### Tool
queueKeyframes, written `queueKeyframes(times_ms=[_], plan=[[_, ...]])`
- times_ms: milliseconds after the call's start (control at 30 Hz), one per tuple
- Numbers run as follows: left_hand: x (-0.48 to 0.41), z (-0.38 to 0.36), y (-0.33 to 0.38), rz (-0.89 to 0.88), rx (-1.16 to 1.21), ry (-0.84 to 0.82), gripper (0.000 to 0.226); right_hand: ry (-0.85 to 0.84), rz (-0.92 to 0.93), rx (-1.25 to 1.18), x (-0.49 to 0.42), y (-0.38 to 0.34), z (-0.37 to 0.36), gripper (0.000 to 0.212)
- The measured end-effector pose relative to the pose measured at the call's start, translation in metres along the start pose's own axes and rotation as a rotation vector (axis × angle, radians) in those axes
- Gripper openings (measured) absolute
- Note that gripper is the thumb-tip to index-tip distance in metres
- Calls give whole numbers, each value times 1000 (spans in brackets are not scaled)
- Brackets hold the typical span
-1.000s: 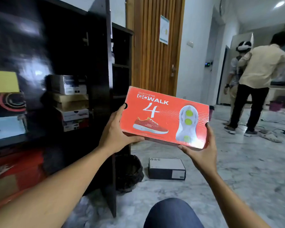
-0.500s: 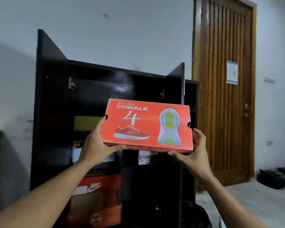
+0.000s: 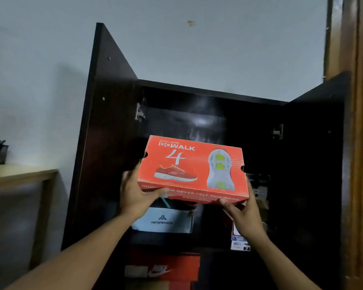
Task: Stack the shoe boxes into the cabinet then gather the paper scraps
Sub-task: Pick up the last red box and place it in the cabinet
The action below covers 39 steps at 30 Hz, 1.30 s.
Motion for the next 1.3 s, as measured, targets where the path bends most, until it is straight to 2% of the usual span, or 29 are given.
queueKeyframes(times_ms=[200, 333, 467, 633, 700, 767, 833, 867, 967, 1133, 1300], plan=[[-86, -38, -20, 34, 30, 153, 101, 154, -44, -22, -106, 38, -40, 69], [-131, -63, -35, -16, 26, 203, 73, 229, -57, -25, -165, 66, -62, 61], [-151, -87, -59, -38, 6, 122, 73, 208, -74, -37, -200, 92, -77, 66], [-156, -107, -91, -70, -246, -3, 64, 121, -61, -49, -219, 118, -95, 57], [-157, -111, -103, -56, -360, -79, 68, 24, -80, -30, -220, 127, -104, 60], [-157, -114, -116, -24, -439, -116, 77, -88, -107, 33, -217, 135, -117, 78], [-159, -116, -128, -14, -484, -138, 85, -127, -114, 101, -218, 141, -129, 100], [-161, -117, -132, -9, -494, -156, 89, -132, -105, 134, -220, 142, -136, 104], [-171, -119, -144, 15, -538, -245, 97, -113, -122, 247, -227, 141, -147, 98], [-187, -132, -163, 104, -590, -409, 107, -193, -201, 300, -244, 148, -158, 107], [-189, -147, -178, 134, -654, -419, 108, -265, -231, 325, -257, 160, -162, 112]])
Point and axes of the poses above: each hand's wrist, its own x-axis away from the middle knuckle, its own z-axis out of the back of the hand, y = z × x, the point moved 2 cm from there along -x, towards the middle knuckle, and after that the axes turned 4 degrees about -z, right-handed, at the moved point
